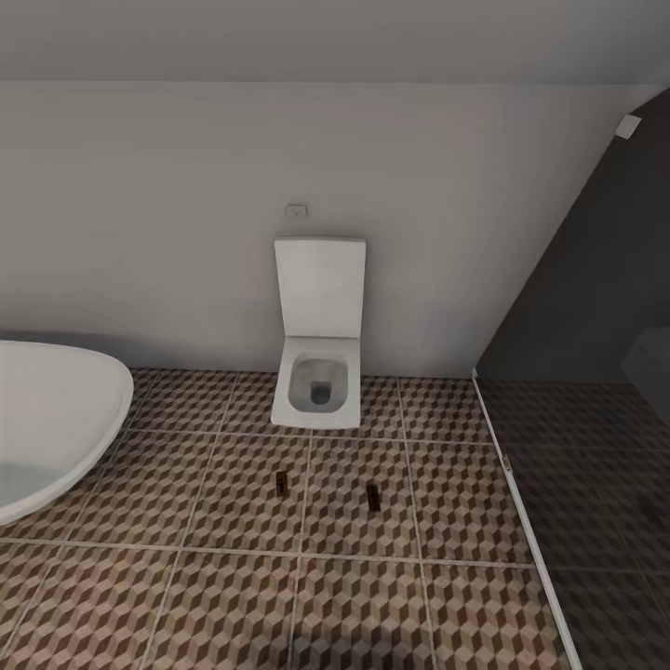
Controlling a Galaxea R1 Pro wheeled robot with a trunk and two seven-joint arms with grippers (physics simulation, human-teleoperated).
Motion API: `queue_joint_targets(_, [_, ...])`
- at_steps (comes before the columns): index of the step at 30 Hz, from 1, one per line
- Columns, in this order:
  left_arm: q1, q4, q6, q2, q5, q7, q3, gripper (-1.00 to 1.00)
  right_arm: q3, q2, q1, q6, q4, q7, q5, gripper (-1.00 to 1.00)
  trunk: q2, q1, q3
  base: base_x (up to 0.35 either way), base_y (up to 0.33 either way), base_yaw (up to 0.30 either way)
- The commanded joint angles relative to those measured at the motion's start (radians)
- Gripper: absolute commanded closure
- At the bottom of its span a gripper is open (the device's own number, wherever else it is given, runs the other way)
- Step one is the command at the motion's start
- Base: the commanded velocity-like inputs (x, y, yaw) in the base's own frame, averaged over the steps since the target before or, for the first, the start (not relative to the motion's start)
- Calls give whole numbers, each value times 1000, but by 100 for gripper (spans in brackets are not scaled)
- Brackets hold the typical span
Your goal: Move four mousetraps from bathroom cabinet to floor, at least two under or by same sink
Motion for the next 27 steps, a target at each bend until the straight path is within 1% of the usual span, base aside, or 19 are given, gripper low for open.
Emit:
queue_joint_targets(1, [-1,3,-4,-1,3,4,-9,-100,3,0,-1,-3,1,4,-4,-100,-2,0,-1,0,0,0])
queue_joint_targets(27, [-1,3,-4,-1,3,4,-9,-100,3,0,-1,-3,1,4,-4,-100,-2,0,-1,0,0,0])
